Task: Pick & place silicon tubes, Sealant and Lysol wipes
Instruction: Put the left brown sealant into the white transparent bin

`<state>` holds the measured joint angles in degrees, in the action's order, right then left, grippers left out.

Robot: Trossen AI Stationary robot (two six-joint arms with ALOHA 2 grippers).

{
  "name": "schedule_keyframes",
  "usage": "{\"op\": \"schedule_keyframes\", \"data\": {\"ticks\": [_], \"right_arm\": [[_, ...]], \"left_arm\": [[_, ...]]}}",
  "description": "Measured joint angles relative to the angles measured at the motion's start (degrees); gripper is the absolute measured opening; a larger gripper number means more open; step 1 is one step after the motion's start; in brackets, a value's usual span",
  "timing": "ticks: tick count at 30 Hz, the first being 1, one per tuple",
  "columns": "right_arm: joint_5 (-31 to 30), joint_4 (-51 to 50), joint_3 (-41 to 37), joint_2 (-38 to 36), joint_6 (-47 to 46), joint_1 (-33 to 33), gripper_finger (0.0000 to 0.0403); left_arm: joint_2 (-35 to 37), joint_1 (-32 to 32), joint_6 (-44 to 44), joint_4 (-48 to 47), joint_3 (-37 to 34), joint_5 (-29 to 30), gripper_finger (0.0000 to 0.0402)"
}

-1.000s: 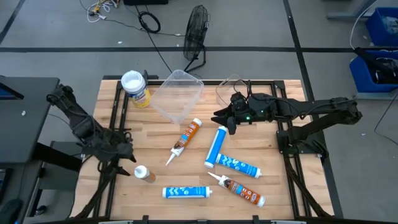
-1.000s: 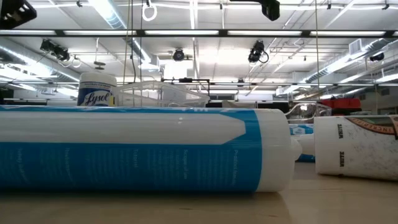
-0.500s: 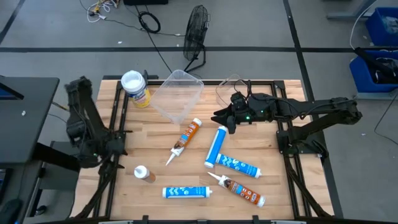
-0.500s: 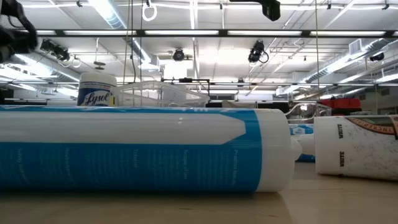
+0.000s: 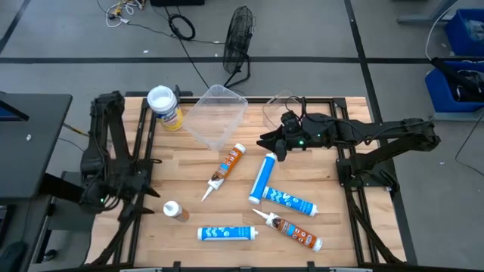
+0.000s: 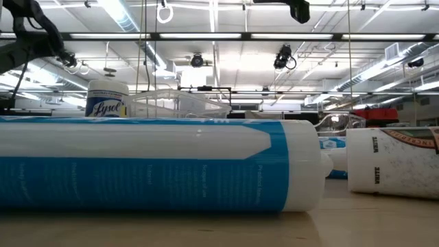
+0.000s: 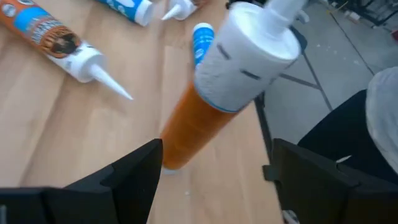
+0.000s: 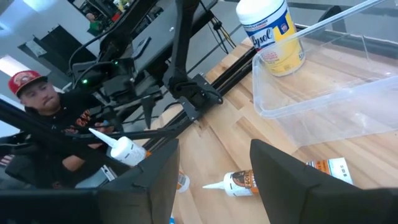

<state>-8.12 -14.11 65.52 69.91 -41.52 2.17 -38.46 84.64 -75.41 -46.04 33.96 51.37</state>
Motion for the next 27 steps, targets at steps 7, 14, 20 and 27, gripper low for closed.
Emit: {"op": "schedule_keyframes", "data": {"ticks": [7, 14, 20, 27], "right_arm": [[-0.03, 0.00, 0.00, 0.00, 0.17, 0.00, 0.0201], [-0.04, 0.15, 0.00, 0.00, -0.10, 0.00, 0.0201], [-0.04, 0.47, 0.00, 0.00, -0.30, 0.00, 0.0201], [-0.07, 0.46, 0.00, 0.00, -0.08, 0.00, 0.0201]], "left_arm": [[-3.72, -0.71, -0.42, 2.59, 0.01, 0.21, 0.0340], [-7.47, -6.07, 2.04, 2.56, 0.01, 2.60, 0.0394], [-9.43, -8.14, 5.19, 6.98, 0.01, 2.53, 0.0395], [-9.66, -9.34, 11.24, 13.28, 0.01, 2.45, 0.0395]]}}
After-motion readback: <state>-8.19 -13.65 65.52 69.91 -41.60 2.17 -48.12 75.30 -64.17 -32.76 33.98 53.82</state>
